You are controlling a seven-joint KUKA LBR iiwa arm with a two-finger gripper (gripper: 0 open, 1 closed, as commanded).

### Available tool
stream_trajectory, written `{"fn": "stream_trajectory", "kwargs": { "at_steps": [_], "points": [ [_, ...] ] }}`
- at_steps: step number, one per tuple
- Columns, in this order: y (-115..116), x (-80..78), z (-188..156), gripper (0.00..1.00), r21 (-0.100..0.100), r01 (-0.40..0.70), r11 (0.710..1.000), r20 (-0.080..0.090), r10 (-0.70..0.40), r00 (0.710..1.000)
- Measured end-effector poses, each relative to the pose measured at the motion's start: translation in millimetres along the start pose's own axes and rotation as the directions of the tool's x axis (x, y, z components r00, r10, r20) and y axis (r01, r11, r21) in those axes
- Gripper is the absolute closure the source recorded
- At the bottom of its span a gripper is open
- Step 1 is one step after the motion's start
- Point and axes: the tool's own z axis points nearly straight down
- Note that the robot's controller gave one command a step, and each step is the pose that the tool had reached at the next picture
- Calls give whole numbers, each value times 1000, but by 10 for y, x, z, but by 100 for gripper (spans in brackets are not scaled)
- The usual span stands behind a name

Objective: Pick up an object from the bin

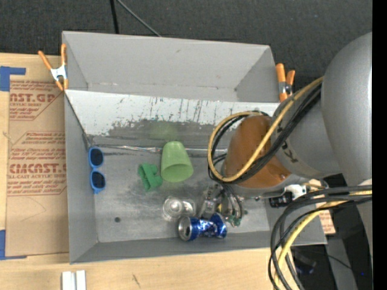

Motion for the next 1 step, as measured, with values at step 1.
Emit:
{"fn": "stream_trajectory", "kwargs": {
  "at_steps": [1],
  "points": [
    [12,-47,-26,0,-5,-2,1000,17,3,1000]
  ]
}}
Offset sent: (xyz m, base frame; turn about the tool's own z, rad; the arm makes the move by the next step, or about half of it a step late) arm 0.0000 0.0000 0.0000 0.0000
